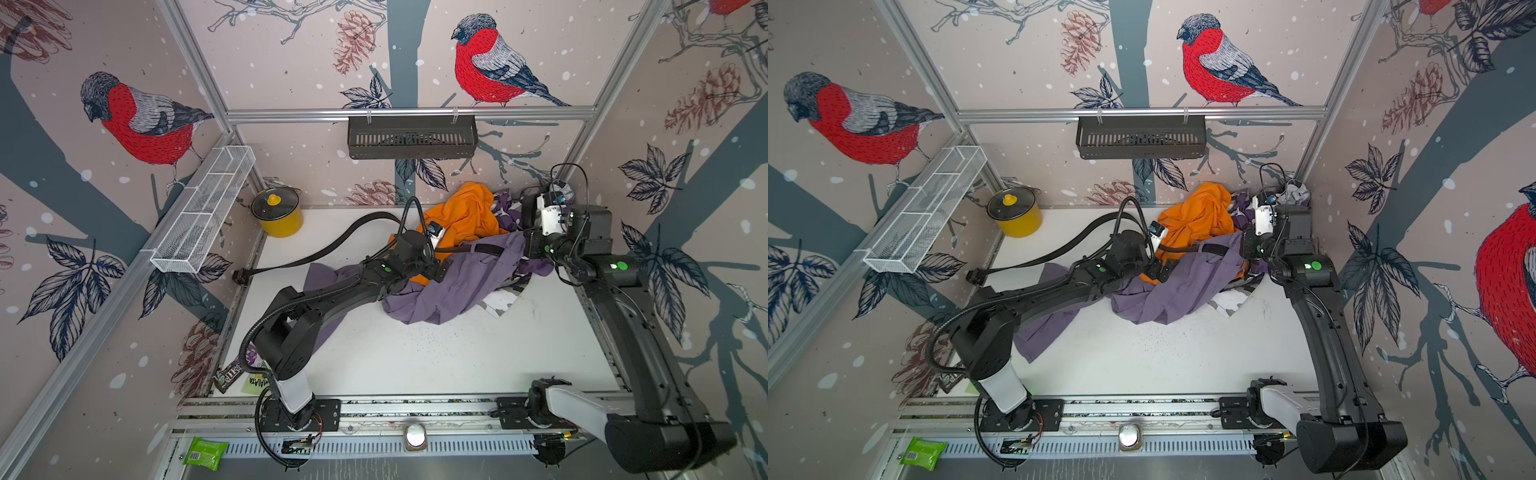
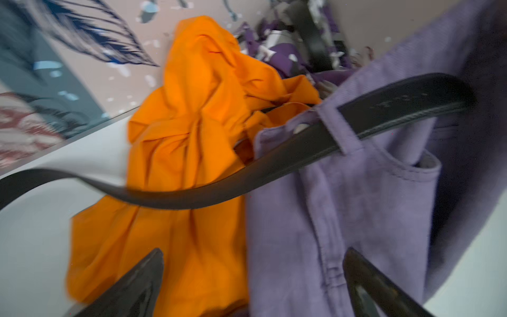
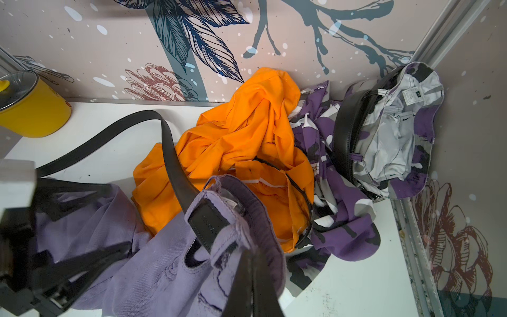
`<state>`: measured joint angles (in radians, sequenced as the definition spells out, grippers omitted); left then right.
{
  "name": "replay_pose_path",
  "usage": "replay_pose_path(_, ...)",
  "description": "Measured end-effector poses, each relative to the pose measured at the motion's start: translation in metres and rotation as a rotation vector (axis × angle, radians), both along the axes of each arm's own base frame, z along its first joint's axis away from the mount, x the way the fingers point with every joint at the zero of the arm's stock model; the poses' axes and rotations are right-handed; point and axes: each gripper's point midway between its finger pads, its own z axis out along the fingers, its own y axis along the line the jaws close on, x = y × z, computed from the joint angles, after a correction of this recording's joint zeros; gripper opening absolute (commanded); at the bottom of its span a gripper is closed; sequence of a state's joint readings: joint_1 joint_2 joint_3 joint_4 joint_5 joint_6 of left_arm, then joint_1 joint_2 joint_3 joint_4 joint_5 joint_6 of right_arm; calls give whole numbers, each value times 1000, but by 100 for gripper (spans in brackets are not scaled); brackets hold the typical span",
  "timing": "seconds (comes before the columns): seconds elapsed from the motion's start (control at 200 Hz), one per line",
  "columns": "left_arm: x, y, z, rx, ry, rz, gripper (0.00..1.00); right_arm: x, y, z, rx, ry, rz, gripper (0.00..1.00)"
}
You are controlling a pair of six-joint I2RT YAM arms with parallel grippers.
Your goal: Remove the belt from the trousers
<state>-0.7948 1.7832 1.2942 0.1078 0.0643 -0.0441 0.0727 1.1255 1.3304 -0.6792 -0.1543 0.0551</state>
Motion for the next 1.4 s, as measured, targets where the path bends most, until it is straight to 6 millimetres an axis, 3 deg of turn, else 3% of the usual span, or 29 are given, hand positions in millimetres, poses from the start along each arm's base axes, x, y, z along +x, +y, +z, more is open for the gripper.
replay_pose_path(0.255,13,-35,-10,12,-54,-103,89,0,2,3,6,-7,9,0)
replay_pose_path(0.385,22,-45,-27,39,-55,-113,78,-1,3,7,9,-15,14,0)
replay_pose_path(0.53,35,-51,-42,54,-55,-83,60,-1,4,8,13,-18,19,0)
replay_pose_path(0.675,48,-51,-29,25,-105,-28,35,-2,4,11,14,-23,21,0)
replay_pose_path(0.815,57,-44,-25,15,-139,39,1,-2,4,13,16,-29,23,0)
replay_pose_path(0.855,59,-39,-25,22,-146,60,0,-2,5,13,16,-29,24,0)
replay_pose_path(0.986,60,-18,-17,36,-168,128,0,-2,5,13,17,-30,25,0)
replay_pose_path(1.081,64,11,0,27,-188,185,0,-2,2,14,17,-31,16,0)
replay_pose_path(1.276,80,112,55,-39,-243,392,0,-1,-18,16,6,-40,-47,0)
replay_pose_path(1.396,85,168,76,-77,-261,505,0,-2,-26,16,3,-42,-73,0)
